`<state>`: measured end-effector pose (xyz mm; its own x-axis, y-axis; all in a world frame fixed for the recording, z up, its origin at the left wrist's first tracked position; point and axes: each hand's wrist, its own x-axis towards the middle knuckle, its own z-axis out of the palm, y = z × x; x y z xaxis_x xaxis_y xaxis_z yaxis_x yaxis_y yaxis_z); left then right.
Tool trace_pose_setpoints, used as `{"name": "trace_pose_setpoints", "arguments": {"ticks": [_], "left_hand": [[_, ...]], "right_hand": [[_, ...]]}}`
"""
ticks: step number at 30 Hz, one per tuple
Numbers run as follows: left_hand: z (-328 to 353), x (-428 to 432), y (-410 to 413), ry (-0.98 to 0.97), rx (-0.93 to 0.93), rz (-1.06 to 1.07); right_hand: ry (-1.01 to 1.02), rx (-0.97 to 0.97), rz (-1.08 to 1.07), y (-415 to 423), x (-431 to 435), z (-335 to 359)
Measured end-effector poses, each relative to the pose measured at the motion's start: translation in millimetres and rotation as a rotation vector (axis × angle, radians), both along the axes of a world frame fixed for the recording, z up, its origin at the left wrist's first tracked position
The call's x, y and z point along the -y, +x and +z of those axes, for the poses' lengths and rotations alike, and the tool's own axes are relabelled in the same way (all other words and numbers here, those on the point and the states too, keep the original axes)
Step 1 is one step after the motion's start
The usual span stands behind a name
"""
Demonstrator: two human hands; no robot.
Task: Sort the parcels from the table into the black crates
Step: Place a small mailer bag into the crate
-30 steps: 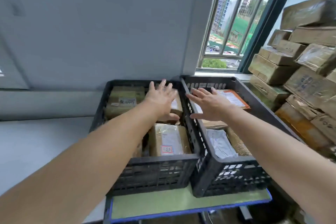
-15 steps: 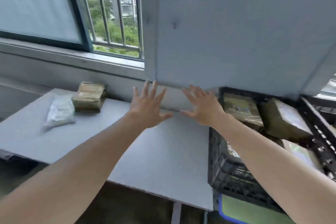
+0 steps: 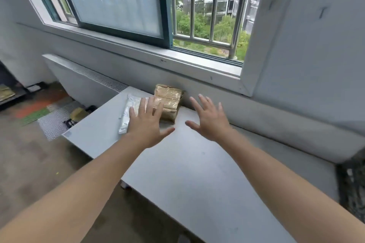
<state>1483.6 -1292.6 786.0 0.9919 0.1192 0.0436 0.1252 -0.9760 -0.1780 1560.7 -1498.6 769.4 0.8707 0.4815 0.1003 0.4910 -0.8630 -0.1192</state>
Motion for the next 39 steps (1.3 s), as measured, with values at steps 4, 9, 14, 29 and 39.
{"name": "trace_pose_setpoints", "arguments": {"ticks": [4,9,14,29,39], "left_hand": [[-24.8,-54.9,35.5,-0.005,-0.104,0.091],[-55.7,-112.5,64.4,-0.1,-0.181,0.186],[-87.8,-160.2,94.8,-0.156,-0.267,0.212],[-196.5,-294.6,167.0,-0.524,-0.453,0.008],[-226.1,-325.0,161.7,-0.648,-0.419,-0.186]], "right_hand": [[0.005,-0.047,0.056,47.3,-57.6,-20.2],[0.019,-0.115,0.109,86.1,-117.9,-48.5],[-0.016,-0.162,0.137,108.1,-168.4,-77.7],[0.103,-0.233,-0.042,109.1,-316.9,-144.1],[0.198,-0.625,-0.421,95.6,-355.1,-193.8]]}}
